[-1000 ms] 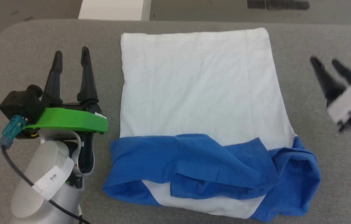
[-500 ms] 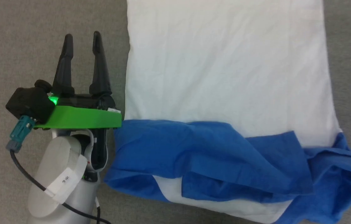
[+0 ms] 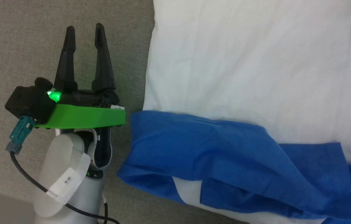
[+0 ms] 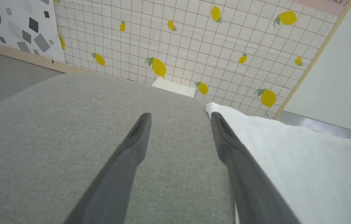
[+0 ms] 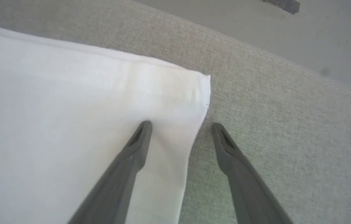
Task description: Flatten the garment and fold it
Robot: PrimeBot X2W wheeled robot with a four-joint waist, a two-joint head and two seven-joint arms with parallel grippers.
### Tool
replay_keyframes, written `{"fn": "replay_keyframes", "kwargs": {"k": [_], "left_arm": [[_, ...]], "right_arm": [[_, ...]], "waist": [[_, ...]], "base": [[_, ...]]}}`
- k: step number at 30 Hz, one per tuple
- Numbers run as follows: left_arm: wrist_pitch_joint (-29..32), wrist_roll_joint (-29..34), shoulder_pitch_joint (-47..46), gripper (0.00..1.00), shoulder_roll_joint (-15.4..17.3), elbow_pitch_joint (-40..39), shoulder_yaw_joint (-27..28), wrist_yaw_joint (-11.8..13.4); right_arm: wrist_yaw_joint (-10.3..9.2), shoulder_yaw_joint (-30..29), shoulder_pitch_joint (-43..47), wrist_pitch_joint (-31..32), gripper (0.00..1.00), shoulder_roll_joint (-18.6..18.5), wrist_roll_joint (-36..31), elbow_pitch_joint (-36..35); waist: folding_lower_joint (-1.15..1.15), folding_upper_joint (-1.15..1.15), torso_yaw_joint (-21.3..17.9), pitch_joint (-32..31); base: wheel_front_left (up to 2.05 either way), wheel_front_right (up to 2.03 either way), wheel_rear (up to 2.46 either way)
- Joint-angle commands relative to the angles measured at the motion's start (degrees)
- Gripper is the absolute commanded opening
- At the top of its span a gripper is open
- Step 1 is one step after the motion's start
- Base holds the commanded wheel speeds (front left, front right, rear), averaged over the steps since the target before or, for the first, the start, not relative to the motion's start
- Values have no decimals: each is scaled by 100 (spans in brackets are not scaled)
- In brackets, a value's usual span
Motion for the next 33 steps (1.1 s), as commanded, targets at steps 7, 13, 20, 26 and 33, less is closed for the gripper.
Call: {"fn": "replay_keyframes", "kwargs": {"k": [7, 13, 20, 26, 33], "left_arm": [[-20, 110, -20, 100, -101, 133, 132, -146], [298, -22, -439, 100, 67, 330, 147, -302], [1862, -320, -1875, 100, 593, 710, 193, -419], [3621, -583, -3255, 100, 969, 1426, 138, -309], [5475, -605, -4155, 100, 1180, 2376, -149, 59]], "right_arm": [[-6, 110, 117, 407, 0, -97, 315, 36], [-6, 58, 30, 59, 0, -3, 546, -225], [-6, 477, 25, -229, 0, 6, 945, -490], [-6, 790, 58, -327, 0, 138, 1413, -684], [-6, 1234, 7, -372, 0, 130, 1760, -871]], "waist": [[-1, 0, 35, 69], [-1, 0, -169, -68], [-1, 0, -583, -218], [-1, 0, -963, -146], [-1, 0, -1213, 65]], "base": [[0, 0, 0], [0, 0, 0], [0, 0, 0], [0, 0, 0], [0, 0, 0]]}}
